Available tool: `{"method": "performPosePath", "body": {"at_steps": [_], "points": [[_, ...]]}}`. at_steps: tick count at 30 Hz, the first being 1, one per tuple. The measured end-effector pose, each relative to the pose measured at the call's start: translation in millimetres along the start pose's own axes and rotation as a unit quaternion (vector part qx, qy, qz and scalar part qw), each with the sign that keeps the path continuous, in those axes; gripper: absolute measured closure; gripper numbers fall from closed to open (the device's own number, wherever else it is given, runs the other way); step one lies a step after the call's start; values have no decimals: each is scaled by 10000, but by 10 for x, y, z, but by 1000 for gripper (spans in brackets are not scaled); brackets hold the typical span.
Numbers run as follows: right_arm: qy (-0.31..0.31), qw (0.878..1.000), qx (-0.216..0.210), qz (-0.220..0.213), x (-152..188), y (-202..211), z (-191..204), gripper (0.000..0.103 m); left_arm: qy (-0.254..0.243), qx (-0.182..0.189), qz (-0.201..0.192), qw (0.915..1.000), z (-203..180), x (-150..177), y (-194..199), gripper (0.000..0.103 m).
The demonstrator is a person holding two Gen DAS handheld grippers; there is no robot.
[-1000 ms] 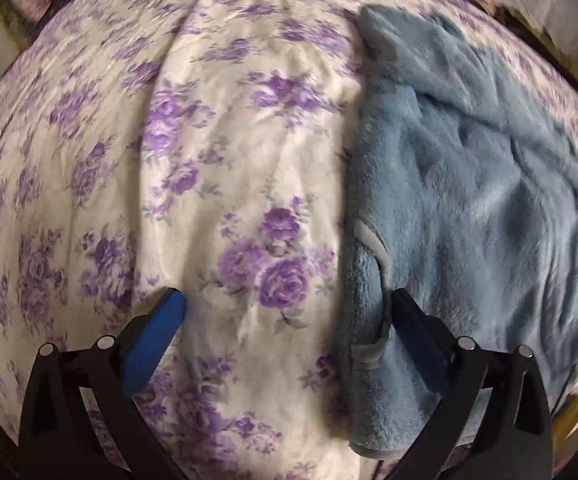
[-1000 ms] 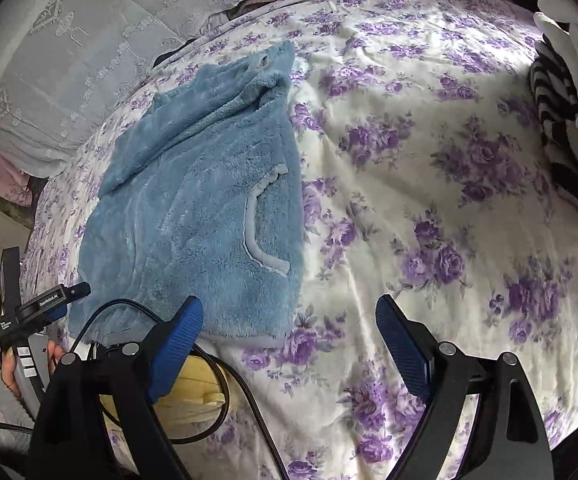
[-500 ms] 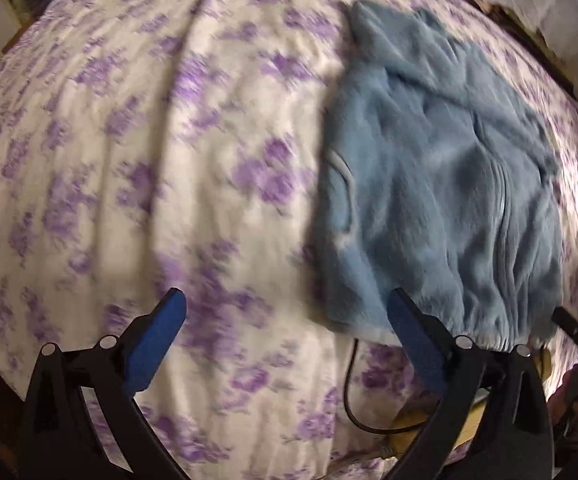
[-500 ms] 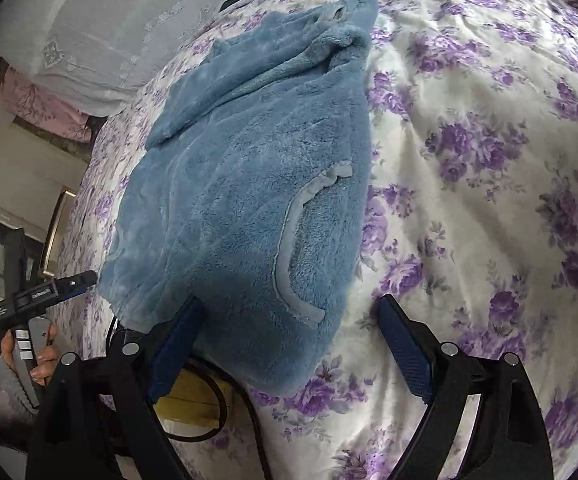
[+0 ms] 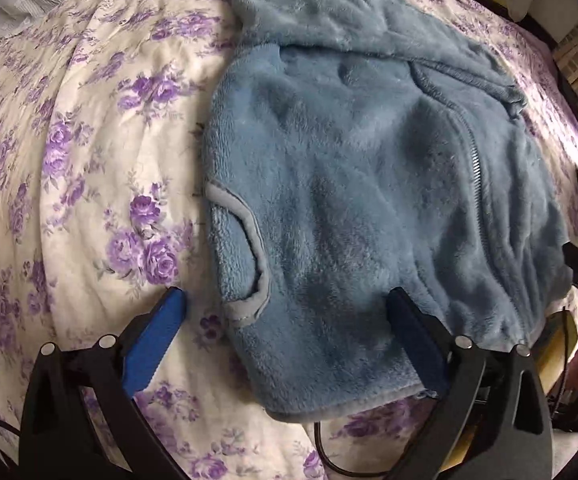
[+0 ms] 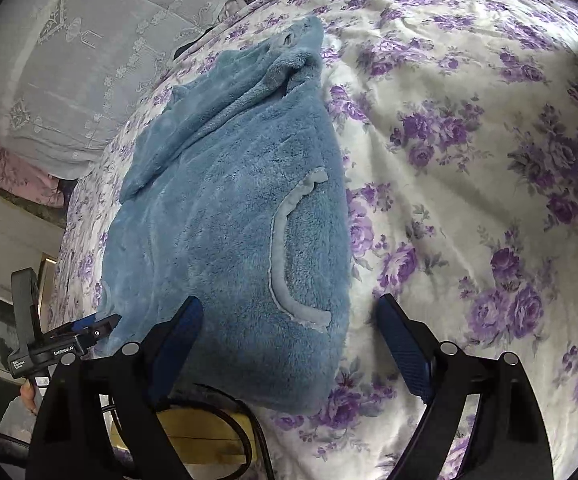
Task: Fold small clothes
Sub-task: 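Grasp the jacket hem with the left tool while the right tool grasps it too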
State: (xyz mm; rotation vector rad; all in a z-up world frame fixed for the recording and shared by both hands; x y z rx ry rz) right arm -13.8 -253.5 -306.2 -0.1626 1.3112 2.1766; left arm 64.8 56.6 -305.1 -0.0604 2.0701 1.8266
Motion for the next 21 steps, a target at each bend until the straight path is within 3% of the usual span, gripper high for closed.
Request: {"method": "performPosePath", "body": {"at_steps": [4,6,8,9,12,14,15,21], "points": [[280,9992,140,231,-16,-82,55,7,-28,-80,-115,9999,-89,4,-37,4],[542,9973,328,360,-38,-78,100,18,34,43,-81,10000,-110,-7,-41,5],[793,9958,265,384,-41,-63,183,57,46,295,-81,9995,-150,-38,24,5],[867,9951,206,419,-33,-77,223,67,29,396,-87,9992,-136,5,65,5],[933,9943,99,514,-23,-125,255,68,-168,426,-45,9989,-282,73,62,5],[829,9946,-34,625,-14,-170,239,64,-260,504,-37,9984,-404,86,41,20],[769,9947,-97,669,-9,-175,215,62,-266,559,-23,9981,-432,113,41,22],[771,9938,-220,776,4,-192,204,60,-115,413,3,9991,-414,114,-46,25]]}}
Point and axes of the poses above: each gripper's, at about its wrist camera, not at the fingertips, and y roughly against the way its jaws point, z to its left, x to its underside, the point moved 9 cm from there along -y, roughly the way its jaws point, and after that the axes turned 1 degree about y, right-handed, at the moved point
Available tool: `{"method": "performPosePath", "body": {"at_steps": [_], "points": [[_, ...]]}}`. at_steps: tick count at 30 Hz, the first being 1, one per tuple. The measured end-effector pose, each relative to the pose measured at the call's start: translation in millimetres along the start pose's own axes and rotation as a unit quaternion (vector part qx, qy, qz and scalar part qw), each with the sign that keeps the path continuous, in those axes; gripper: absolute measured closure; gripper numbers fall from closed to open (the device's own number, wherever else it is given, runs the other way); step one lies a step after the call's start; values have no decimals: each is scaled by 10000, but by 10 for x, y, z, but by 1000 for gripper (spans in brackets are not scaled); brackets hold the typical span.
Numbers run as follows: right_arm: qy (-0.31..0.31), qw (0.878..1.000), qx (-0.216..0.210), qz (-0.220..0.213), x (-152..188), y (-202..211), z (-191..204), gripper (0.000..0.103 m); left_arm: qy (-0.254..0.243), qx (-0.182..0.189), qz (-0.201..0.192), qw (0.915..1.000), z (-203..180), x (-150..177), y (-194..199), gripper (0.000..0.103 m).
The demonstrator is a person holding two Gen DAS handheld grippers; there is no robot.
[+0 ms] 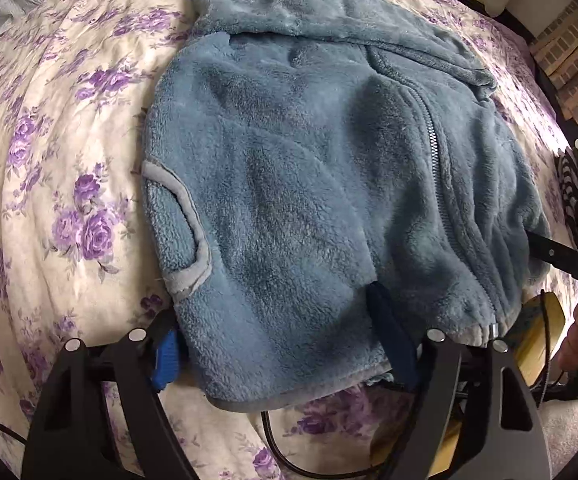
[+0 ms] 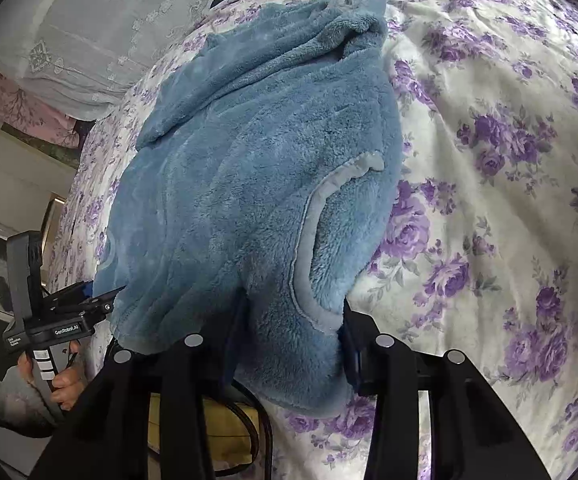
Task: Fold small clothes
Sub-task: 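Grasp the jacket hem with the left tool while the right tool grasps it too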
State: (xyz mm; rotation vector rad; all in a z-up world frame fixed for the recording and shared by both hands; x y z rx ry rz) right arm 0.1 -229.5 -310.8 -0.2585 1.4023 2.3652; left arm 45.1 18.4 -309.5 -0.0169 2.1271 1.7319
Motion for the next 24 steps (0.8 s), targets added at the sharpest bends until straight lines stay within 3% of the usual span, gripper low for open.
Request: {"method": "performPosePath", "body": {"at_steps": [4,9,13,18,21,24], "points": [[104,9999,100,-25,-3,16,21,62,-152,-275,-17,9995,-89,-74,-19,29],[387,9985,353,-154,-56,28,120,72,-205,-396,-6,9990,-150,-146,-12,38],[483,9977,433,-210,-77,47,144,73,-203,-427,-83,9988,-170,-228,33,58],[328,9988,348,-76,-48,-8,86,66,-100,-319,-44,9994,-112,-217,-1,56],[313,9989,332,-50,-36,-20,82,66,60,-304,20,9995,6,-153,-22,43],[331,9989,315,-73,-30,-8,92,71,289,-8,24,9996,90,-82,5,45]]}}
Point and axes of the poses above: each gripper's, at about its wrist camera, not at the fingertips, and y roughly against the way its jaws point, z to its left, x to its underside, the point moved 9 cm from there along -y, roughly the way its jaws point, and after that the axes turned 1 degree about y, right-handed, at the moved point
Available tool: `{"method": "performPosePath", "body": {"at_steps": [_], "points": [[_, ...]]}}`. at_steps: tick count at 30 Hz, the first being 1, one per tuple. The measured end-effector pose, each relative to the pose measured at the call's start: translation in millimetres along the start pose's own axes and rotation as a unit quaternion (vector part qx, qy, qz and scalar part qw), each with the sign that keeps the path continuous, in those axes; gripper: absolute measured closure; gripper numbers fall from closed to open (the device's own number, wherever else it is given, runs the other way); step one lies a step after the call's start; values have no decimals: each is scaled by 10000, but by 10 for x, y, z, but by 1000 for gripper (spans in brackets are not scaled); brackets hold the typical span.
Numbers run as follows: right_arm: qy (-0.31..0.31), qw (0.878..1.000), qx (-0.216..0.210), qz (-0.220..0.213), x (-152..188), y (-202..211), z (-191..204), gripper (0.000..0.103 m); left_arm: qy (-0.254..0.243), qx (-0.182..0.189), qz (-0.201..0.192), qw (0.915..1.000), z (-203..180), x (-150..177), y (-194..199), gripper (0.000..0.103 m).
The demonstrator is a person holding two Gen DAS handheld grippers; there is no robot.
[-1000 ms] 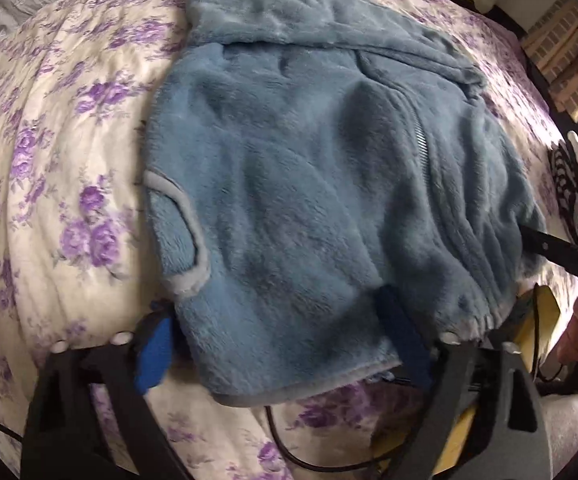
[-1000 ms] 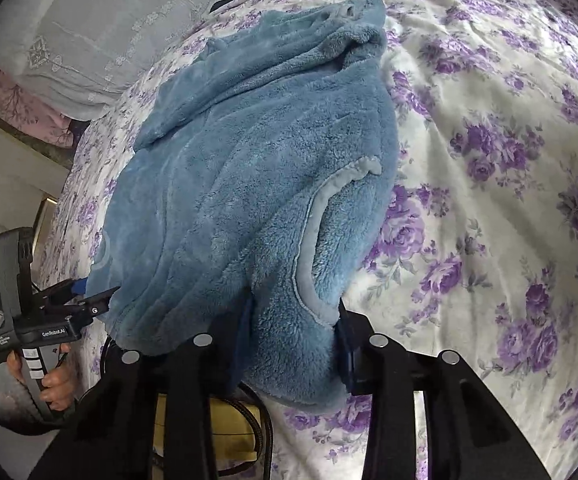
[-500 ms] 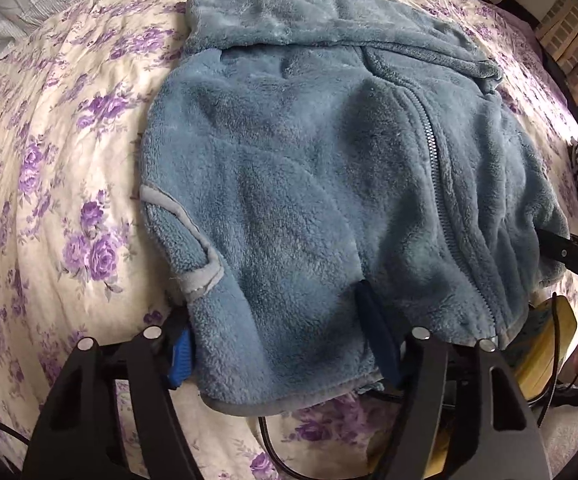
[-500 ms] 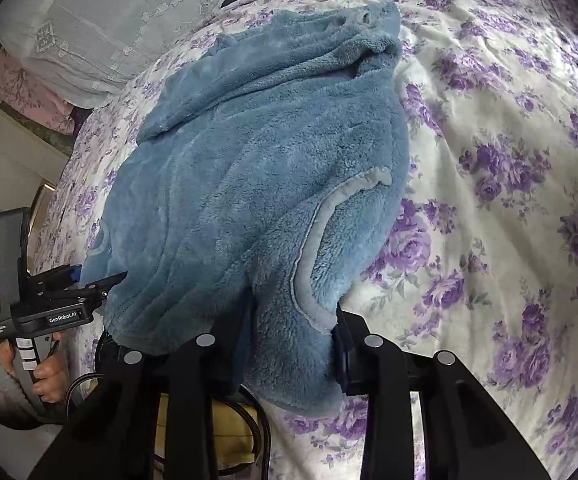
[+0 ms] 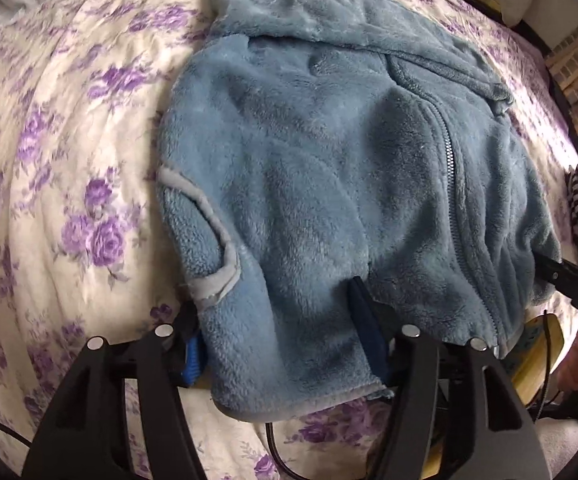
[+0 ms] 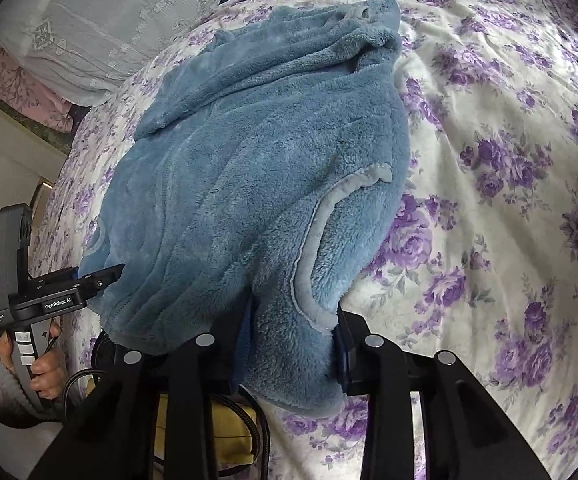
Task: Fold small clothes
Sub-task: 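Grasp the jacket hem with the left tool while the right tool grasps it too, then lift the hem with both tools and fold it toward the collar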
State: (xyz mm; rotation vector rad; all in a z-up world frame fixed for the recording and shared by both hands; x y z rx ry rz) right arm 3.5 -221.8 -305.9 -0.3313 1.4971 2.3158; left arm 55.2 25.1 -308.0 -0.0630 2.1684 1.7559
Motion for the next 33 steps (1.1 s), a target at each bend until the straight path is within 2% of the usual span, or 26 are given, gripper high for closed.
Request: {"method": "performPosePath", "body": {"at_steps": [1,4,7,12,16,19,21,23,24,30,33], "points": [[-2,10000,-8,-7,3,0,2,73,-13,56,-18,10000,-6,12,14,53],[64,10000,24,-69,-1,37,17,76,-125,52,-119,9998,-42,24,70,66],[165,9996,78,-214,-29,110,43,78,-106,65,-242,9996,-47,5,143,76],[190,9991,55,-368,-61,197,48,79,31,171,-297,9994,11,19,222,79],[64,9998,-21,-176,-14,140,-1,79,173,182,-89,9996,88,109,121,68],[-95,9999,-144,20,56,72,-47,74,267,276,-80,9992,125,162,94,66],[-161,9996,-207,47,77,63,-63,74,262,298,-142,9991,120,169,123,69],[-119,9998,-188,5,82,83,-54,78,214,287,-259,9990,108,160,189,84],[-73,9998,-184,-49,74,105,-40,81,182,268,-336,9989,105,142,241,87],[33,9984,-225,-509,-75,358,0,85,138,207,-760,9968,107,-82,586,88],[70,9975,-275,-655,-182,446,48,85,-51,50,-918,9957,31,-246,694,88]]}}
Point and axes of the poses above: each gripper's, at about its wrist camera, not at the fingertips, and y roughly against the way its jaws point, z to its left, x to its underside, the point moved 9 cm from there along -y, roughly the way its jaws point, and after that the axes turned 1 degree about y, right-handed, at the moved point
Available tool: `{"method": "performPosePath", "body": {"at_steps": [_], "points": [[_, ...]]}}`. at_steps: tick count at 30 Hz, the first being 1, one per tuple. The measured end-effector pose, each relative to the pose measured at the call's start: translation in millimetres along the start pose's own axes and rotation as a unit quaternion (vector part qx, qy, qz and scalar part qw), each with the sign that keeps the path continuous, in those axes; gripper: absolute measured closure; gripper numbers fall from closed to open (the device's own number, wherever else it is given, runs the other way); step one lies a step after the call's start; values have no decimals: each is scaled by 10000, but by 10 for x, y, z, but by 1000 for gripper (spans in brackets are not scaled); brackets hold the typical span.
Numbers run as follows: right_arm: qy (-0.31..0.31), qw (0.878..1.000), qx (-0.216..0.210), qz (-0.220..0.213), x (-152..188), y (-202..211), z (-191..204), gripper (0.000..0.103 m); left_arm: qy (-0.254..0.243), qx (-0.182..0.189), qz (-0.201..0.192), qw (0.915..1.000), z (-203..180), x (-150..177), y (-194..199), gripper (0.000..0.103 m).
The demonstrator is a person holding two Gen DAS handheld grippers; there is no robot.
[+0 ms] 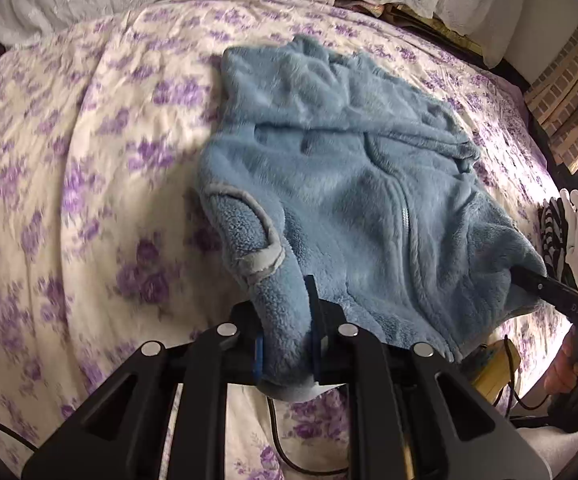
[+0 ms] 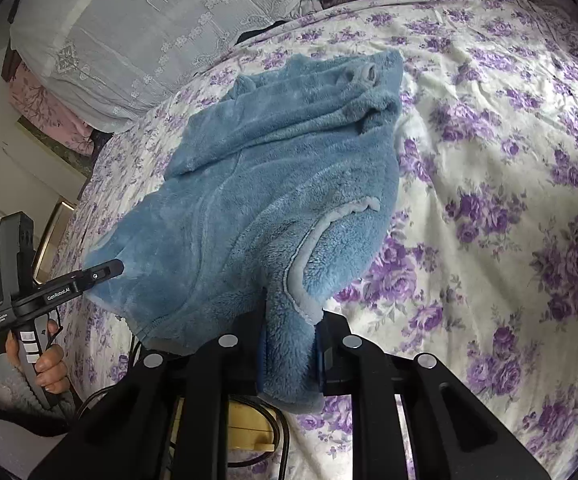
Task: Fold small clothes
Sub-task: 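Lift the hem with both tools and fold it toward the collar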
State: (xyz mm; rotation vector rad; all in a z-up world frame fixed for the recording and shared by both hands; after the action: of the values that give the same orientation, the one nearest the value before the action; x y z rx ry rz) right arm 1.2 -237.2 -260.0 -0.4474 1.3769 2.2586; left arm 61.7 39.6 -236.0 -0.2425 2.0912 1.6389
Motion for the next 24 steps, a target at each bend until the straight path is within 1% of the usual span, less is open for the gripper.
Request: {"method": "performPosePath", "body": {"at_steps": [2,6,14,24], "points": [[29,9999,-30,-117,-91,42,35,85,-172,-117,-100,9997,-56,-112,38,88],[34,9994,-61,-325,-277,109,71,85,-332,-264,-200,9989,-137,-312,42,88],[177,9979,-71,-624,-640,159,147,85,-423,-451,-326,9976,-142,-609,42,88],[262,9956,-50,-896,-1076,142,182,85,-446,-574,-483,9962,-132,-961,55,88]]}}
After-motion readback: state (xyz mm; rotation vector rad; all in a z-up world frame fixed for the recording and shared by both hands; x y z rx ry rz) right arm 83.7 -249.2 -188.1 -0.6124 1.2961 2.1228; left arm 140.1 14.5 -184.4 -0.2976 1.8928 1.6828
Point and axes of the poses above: each gripper's, at about its wrist camera, not at the fingertips, and y roughly against the way its jaws point, z to its left, x to its underside, the point moved 9 cm from there along -y, roughly the way its jaws point, and after that the axes turned 1 degree about y, right-handed, at the moved point
